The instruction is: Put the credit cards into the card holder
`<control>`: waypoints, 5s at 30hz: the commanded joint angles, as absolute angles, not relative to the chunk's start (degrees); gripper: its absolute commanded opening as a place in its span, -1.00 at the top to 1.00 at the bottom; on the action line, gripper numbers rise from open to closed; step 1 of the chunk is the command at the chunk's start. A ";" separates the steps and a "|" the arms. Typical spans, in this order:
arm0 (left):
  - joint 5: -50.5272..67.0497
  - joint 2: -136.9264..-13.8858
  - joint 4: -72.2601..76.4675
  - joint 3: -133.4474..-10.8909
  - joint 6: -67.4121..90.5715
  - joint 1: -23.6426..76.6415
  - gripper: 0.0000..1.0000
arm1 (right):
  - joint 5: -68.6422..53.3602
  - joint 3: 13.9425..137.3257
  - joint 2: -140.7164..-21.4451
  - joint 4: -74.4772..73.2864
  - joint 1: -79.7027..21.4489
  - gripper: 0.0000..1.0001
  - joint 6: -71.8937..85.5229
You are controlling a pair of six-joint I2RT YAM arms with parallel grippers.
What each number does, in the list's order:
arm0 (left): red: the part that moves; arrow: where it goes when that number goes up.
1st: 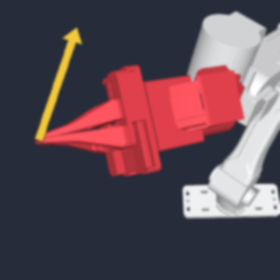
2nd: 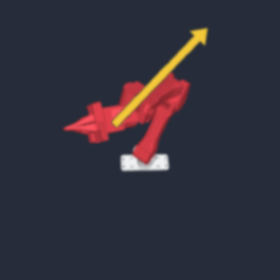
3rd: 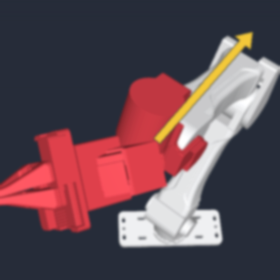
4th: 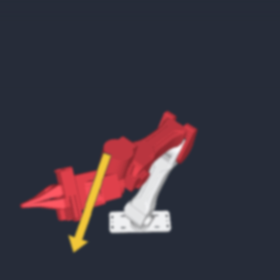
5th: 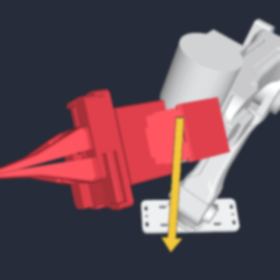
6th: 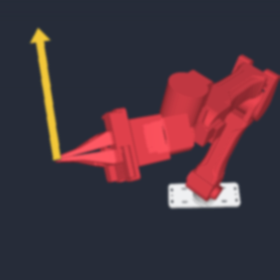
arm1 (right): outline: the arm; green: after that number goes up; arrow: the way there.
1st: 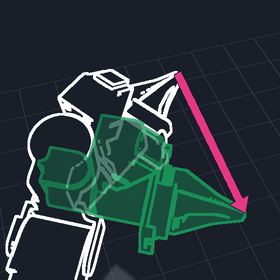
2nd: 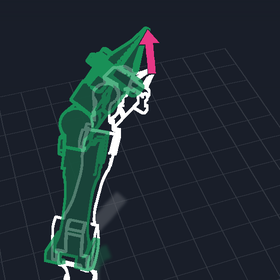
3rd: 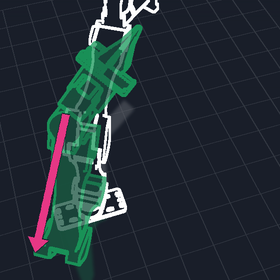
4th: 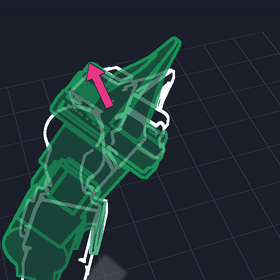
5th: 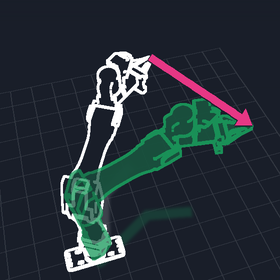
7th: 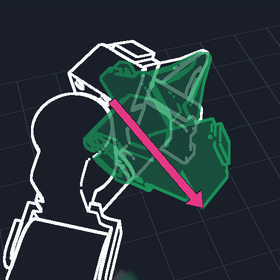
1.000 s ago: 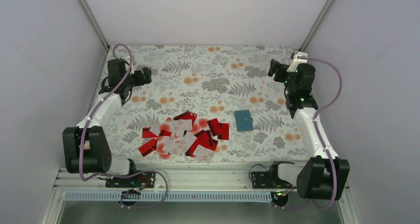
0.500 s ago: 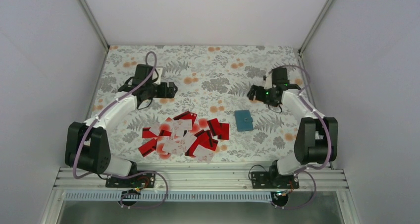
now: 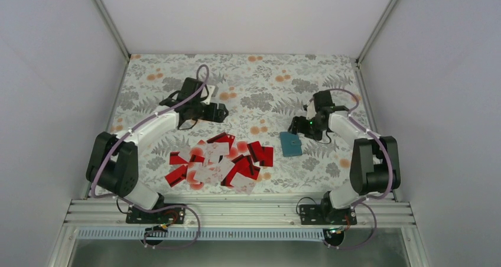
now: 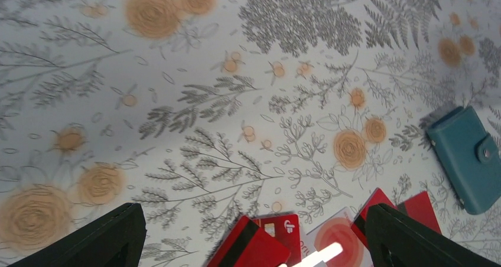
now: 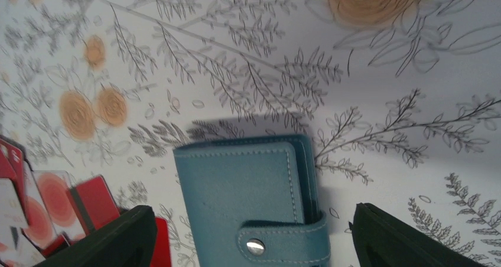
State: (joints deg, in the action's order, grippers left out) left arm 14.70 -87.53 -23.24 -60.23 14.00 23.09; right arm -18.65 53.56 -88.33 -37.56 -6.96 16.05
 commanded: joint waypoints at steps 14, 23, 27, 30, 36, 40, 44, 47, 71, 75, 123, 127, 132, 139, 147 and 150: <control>13.08 -92.44 -24.35 -64.50 12.28 30.04 -0.81 | -15.60 51.30 -98.07 -39.67 -10.40 0.39 18.22; 14.88 -93.52 -23.94 -66.19 12.32 30.23 -0.81 | -19.84 54.23 -98.20 -39.49 -10.60 0.74 18.60; 16.85 -94.15 -23.92 -68.26 13.09 30.30 -0.80 | -23.20 56.05 -98.47 -39.24 -10.54 0.86 19.10; 18.67 -94.62 -23.96 -70.07 13.71 30.26 -0.81 | -24.97 57.19 -98.48 -38.81 -10.47 0.91 19.24; 22.95 -96.88 -23.22 -74.20 15.29 30.28 -0.81 | -29.21 60.12 -98.40 -37.41 -9.77 0.92 19.65; 25.11 -98.49 -23.25 -77.95 16.65 29.90 -0.81 | -33.65 62.02 -98.47 -35.70 -9.16 0.92 21.30; 28.09 -99.14 -22.20 -80.93 19.50 27.93 -0.81 | -38.18 63.66 -99.00 -33.63 -8.55 0.92 23.32; 29.99 -99.45 -21.28 -82.35 21.94 26.52 -0.81 | -40.79 66.13 -99.29 -33.17 -8.30 0.92 24.69; 52.16 -98.77 -4.49 -84.12 35.33 22.07 -0.76 | -59.36 81.28 -92.29 -19.42 -7.82 0.92 43.27; 54.06 -100.25 -2.73 -86.15 35.65 23.26 -0.67 | -60.83 83.76 -92.49 -18.02 -8.06 0.92 44.46; 48.33 -112.48 -41.55 -123.95 35.66 23.99 0.95 | -20.44 100.34 -92.42 -44.20 -19.15 -0.53 8.56; 50.44 -110.05 -41.66 -121.54 34.00 24.08 0.95 | -20.70 101.06 -91.73 -43.43 -19.25 -0.41 9.71; 51.85 -106.56 -41.40 -118.84 32.13 24.08 0.95 | -17.92 101.58 -90.90 -43.07 -19.26 -0.28 10.04; 55.11 -103.79 -38.87 -115.71 31.54 24.10 0.95 | -22.13 101.76 -90.80 -41.29 -19.26 -0.25 12.95; 58.54 -103.15 -36.95 -115.88 30.30 24.01 0.94 | -40.91 99.52 -88.18 -34.74 -18.11 -0.34 17.70; 61.09 -102.42 -34.68 -114.66 30.03 23.63 0.94 | -45.96 96.88 -86.11 -30.88 -15.46 -0.35 21.29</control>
